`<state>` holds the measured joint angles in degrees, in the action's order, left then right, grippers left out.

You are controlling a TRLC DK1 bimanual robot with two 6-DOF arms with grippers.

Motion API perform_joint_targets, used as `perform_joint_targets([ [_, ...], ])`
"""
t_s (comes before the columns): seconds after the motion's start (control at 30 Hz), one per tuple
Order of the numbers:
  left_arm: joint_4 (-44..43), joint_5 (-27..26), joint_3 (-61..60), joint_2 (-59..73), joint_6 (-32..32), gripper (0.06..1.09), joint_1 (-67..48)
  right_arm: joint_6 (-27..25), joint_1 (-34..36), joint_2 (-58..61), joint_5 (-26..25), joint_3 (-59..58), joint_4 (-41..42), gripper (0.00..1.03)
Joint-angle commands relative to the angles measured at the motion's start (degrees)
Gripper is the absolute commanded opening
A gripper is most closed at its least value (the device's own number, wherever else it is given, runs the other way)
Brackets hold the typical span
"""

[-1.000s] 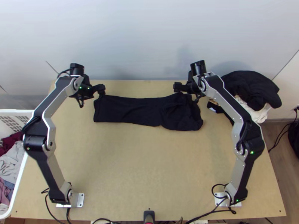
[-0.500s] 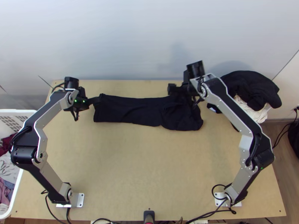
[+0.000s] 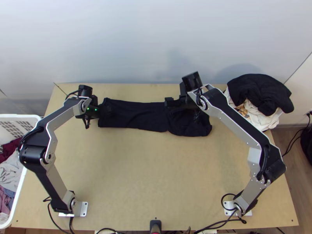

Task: Fold the t-shirt

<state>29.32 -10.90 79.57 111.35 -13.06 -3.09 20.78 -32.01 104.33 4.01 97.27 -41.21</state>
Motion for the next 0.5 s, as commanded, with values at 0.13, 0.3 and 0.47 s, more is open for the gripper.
perform_joint_targets([
  [0.13,1.3,0.8,1.7,2.2,-0.4,0.84,-4.2,0.1,-1.6,0.8,-0.1,-0.7,0.1,0.99],
  [0.3,1.3,1.8,1.9,1.7,0.1,0.14,-6.0,0.1,-2.3,3.4,-0.1,-1.5,0.1,0.99],
  [0.47,2.9,1.8,2.3,-3.9,-0.6,0.10,-6.5,0.1,-3.7,7.8,-0.1,-0.9,0.8,0.99],
])
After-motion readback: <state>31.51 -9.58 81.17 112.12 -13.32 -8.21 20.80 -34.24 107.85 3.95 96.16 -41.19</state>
